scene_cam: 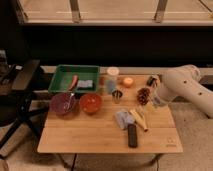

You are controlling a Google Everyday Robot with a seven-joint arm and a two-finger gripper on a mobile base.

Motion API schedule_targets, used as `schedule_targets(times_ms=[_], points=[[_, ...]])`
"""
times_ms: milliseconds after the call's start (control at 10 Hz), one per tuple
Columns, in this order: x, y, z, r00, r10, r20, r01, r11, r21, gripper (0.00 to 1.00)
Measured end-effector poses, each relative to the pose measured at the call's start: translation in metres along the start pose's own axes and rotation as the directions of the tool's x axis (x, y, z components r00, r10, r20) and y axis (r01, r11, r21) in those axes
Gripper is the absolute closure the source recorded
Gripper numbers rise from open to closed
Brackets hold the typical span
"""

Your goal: Place eraser in plastic cup

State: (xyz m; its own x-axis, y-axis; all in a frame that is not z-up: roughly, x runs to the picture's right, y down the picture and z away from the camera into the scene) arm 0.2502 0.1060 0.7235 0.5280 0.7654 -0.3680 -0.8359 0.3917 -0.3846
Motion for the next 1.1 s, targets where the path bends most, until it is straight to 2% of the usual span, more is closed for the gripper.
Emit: schedule_targets(times_ms=[100,300,400,600,900,1100], points=[[0.005,0.001,0.004,0.998,0.056,-0.002,-0.056,0.998,-0.013,0.35],[0.022,0.008,0.016,0.986,0.167,-0.012,-0.167,0.985,-0.042,0.35],[0.027,0.015,0.021,0.982,0.190,-0.021,-0.191,0.980,-0.051,0.35],[0.027,0.027,0.024,0.982,0.188,-0.035,-0.190,0.979,-0.070,0.35],[0.029,0.025,0.023,0.981,0.190,-0.035,-0.192,0.979,-0.068,0.35],[0.027,0.028,0.026,0.982,0.185,-0.039,-0.188,0.979,-0.081,0.35]])
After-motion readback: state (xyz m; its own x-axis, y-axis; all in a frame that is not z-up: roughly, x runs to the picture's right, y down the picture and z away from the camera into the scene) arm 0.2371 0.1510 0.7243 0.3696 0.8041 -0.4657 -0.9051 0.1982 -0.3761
